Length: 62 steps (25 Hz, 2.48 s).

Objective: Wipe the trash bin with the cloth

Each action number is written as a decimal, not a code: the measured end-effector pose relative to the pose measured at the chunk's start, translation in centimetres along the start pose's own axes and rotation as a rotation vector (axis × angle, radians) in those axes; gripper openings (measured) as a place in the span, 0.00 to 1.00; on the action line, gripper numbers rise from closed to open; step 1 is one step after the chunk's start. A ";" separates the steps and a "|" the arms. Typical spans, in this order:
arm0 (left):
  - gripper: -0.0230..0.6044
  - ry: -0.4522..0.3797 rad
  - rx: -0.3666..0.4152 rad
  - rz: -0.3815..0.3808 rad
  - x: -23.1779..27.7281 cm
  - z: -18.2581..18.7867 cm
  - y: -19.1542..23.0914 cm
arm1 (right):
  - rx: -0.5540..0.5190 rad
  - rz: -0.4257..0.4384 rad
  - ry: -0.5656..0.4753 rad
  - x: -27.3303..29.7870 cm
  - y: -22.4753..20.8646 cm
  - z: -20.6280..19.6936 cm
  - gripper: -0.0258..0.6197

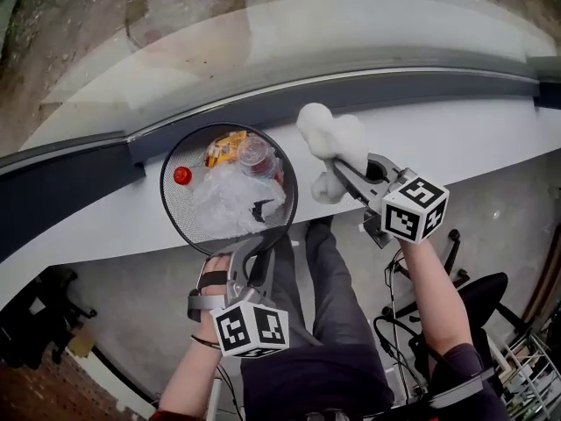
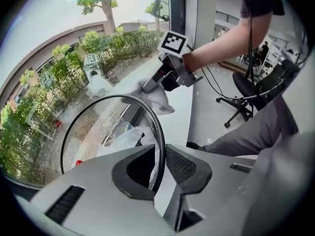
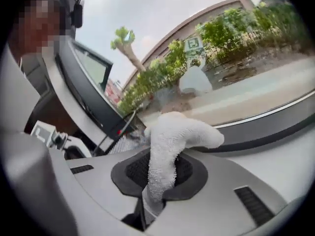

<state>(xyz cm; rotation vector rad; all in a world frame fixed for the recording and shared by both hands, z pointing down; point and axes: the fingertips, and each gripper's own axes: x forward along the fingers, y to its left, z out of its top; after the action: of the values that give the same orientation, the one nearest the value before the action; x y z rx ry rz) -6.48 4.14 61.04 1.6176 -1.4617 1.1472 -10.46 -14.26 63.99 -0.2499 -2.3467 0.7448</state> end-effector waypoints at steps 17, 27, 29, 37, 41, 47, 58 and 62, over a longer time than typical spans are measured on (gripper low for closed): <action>0.24 0.083 0.256 0.047 -0.6 -5.6 3.3 | -0.218 0.069 0.312 5.1 5.5 -6.6 0.12; 0.23 -0.031 0.027 0.041 -0.3 -1.0 1.5 | -0.320 0.238 0.461 3.7 13.5 -13.2 0.12; 0.23 -0.077 0.031 0.013 -0.8 -0.3 1.0 | -0.299 0.253 0.458 3.8 14.1 -13.4 0.12; 0.50 0.040 0.212 0.063 -3.3 -6.1 5.7 | -0.256 0.102 0.392 1.2 7.7 -7.6 0.12; 0.49 0.111 0.379 0.074 -1.2 -8.0 5.9 | -0.200 -0.100 0.251 0.5 3.3 -2.5 0.12; 0.29 0.075 0.147 0.029 -1.3 -6.5 4.7 | -0.368 -0.021 0.415 3.7 7.4 -7.0 0.12; 0.23 -0.081 -0.362 -0.096 -1.0 -0.9 0.8 | -0.468 0.267 0.479 3.7 18.2 -15.3 0.12; 0.23 -0.081 -0.195 -0.063 -3.6 -2.3 2.5 | -0.386 0.171 0.451 2.8 14.4 -13.1 0.12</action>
<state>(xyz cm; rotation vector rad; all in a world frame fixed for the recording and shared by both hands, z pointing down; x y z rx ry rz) -9.32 7.29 58.43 1.5779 -1.5121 0.8837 -4.49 4.40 65.43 -0.7148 -2.0278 0.2628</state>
